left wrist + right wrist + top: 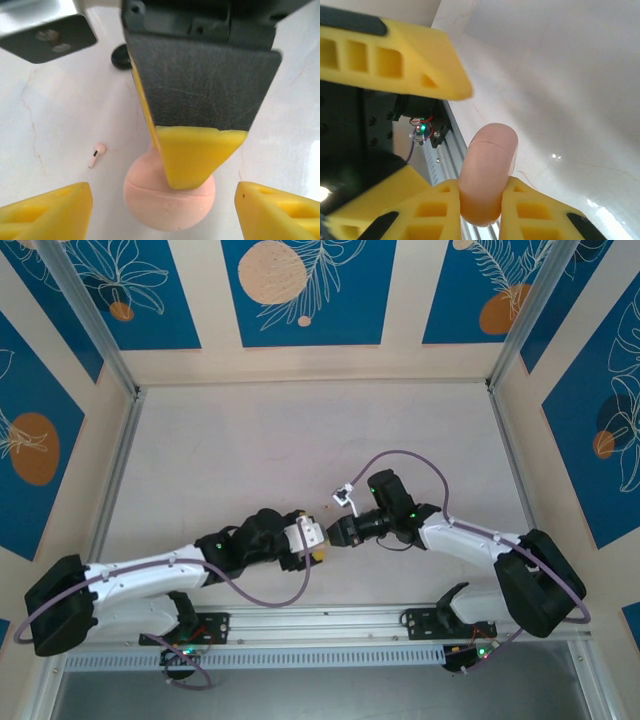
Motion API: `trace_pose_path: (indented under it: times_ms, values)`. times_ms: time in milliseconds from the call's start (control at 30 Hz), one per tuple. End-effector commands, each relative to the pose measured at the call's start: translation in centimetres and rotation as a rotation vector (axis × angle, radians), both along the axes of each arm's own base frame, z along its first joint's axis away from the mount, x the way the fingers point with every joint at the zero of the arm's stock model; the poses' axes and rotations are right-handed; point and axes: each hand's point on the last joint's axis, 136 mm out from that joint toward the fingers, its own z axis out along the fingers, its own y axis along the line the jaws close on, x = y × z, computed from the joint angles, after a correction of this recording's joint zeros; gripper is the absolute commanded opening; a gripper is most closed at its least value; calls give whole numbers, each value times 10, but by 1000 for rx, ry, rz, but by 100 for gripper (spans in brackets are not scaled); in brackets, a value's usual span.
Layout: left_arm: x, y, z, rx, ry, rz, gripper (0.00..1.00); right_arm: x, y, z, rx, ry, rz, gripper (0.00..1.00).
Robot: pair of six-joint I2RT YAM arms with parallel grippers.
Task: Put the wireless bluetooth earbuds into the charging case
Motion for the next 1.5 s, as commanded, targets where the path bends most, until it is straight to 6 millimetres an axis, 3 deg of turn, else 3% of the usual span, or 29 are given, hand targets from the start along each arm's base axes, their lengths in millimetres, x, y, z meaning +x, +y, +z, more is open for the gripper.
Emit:
trace_pose_path:
  times_ms: [0, 200, 567, 933, 1467]
  values:
    - [-7, 5, 11, -54, 17, -40, 75, 1, -7, 9, -2, -180, 60, 13]
    - [-15, 20, 15, -88, 105, -107, 72, -3, -11, 25, 28, -416, 178, 14]
    - [-22, 10, 12, -27, 183, -224, 63, -21, -15, 40, 52, -633, 389, 15]
    - [-30, -1, 18, -17, 218, -310, 58, -37, -11, 47, 74, -686, 495, 16]
    - [-36, -7, 25, -28, 233, -368, 31, -38, -2, 55, 86, -726, 536, 16]
